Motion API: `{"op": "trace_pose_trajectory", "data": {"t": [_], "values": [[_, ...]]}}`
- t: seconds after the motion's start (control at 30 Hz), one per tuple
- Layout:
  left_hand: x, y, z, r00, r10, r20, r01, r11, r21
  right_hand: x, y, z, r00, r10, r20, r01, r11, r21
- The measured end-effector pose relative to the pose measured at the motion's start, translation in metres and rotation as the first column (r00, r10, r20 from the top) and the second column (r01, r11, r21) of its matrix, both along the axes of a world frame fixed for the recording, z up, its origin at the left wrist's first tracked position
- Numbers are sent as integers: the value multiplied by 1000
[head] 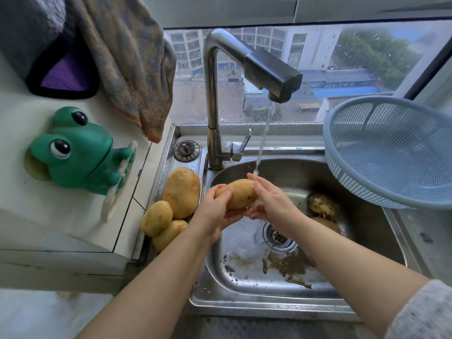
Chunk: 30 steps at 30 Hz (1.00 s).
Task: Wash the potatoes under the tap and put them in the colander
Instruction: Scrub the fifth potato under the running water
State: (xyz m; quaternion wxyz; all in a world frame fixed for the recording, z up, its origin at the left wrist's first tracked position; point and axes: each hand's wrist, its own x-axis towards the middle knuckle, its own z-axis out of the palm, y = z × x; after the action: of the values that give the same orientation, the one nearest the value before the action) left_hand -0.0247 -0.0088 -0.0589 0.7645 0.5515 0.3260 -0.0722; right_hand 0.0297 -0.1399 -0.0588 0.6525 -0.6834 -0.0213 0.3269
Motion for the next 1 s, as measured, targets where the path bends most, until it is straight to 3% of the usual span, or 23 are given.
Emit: {"op": "trace_pose_trajectory", "data": {"t": [0.1, 0.2, 0.27, 0.4, 0.57, 0.73, 0.87, 1.0], "values": [[2, -1, 2, 998, -45, -46, 46, 999, 29, -1, -5, 8, 959, 203, 197, -180, 975, -128], [6, -3, 1, 993, -88, -81, 97, 989, 114, -2, -6, 12, 914, 254, 316, -183, 954, -237], [7, -2, 2, 991, -120, -64, 127, 985, 114, 3, -12, 12, 945, 229, 232, -197, 969, -152], [3, 0, 2, 983, -172, -62, 174, 984, 35, 17, -27, 19, 954, 279, -112, -272, 959, 80], [9, -9, 1, 990, -138, -31, 141, 981, 137, 15, -17, 18, 969, 232, 82, -220, 966, -133], [20, -7, 12, 989, -135, -59, 140, 985, 97, 31, -24, 26, 961, 258, -98, -256, 966, 33], [28, -13, 15, 986, -164, -44, 169, 967, 191, 32, -19, 27, 968, 225, 110, -202, 960, -193], [30, -12, 19, 981, -186, -51, 191, 972, 138, 40, -26, 30, 967, 246, -68, -249, 967, -48]]}}
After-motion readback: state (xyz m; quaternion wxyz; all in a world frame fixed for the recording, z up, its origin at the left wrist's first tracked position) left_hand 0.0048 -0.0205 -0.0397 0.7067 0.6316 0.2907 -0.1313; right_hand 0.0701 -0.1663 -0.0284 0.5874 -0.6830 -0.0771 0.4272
